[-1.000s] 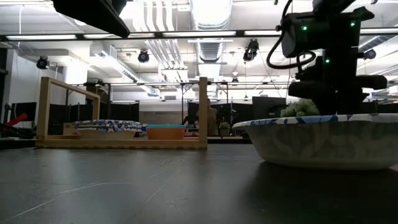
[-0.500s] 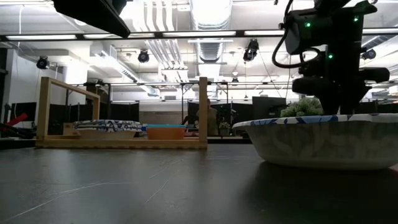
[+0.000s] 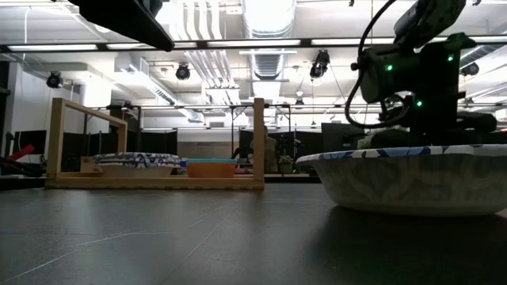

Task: Place and stack plates onto a shelf
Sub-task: Stack the pink bowl on top of the blue bowl

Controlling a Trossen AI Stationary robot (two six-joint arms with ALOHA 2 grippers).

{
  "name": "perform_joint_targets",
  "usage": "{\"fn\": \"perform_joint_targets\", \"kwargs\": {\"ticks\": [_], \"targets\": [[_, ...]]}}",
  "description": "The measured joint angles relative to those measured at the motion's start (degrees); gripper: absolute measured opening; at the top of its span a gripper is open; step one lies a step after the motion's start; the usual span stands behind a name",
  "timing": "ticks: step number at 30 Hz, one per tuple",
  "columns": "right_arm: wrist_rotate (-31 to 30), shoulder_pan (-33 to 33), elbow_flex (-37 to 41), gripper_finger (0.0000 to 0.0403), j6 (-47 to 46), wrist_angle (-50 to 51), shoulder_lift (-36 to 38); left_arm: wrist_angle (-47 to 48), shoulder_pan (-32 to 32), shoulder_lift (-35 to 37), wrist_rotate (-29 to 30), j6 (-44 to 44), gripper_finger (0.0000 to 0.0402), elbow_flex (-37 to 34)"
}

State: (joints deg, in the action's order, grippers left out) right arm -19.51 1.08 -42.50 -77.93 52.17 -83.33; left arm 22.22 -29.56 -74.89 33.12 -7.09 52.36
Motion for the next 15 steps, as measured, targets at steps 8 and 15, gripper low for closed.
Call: {"fn": "perform_joint_targets", "kwargs": {"ticks": [8,15], "targets": [[0.0,0.0,0.0,0.0072,1.8,-1.0,-1.1,-0.2,0.0,0.0,0.0,-0.2,0.0,0.0],[0.0,0.2,-0.5,0.0012,5.8,-1.3,2.5,-0.4,0.0,0.0,0.0,-0.5,0.0,0.0]]}}
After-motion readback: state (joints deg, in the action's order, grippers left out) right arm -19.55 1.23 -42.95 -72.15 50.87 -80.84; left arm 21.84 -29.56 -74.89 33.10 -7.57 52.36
